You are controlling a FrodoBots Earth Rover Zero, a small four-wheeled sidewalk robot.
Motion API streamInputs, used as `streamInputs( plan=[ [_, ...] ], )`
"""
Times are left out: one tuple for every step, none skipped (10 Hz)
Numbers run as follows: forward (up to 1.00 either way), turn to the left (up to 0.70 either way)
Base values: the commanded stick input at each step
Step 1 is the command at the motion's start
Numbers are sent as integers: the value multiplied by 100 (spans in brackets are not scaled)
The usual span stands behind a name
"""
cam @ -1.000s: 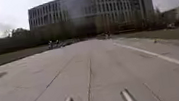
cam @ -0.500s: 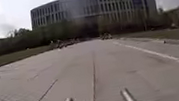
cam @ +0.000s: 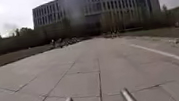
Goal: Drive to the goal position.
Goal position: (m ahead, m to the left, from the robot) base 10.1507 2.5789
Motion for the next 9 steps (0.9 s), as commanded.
streamInputs(
  plan=[
    [100, 2],
    [100, 2],
    [100, 2],
    [100, 2],
    [100, 2],
    [100, 2],
    [100, 2],
    [100, 2],
    [100, 2]
  ],
)
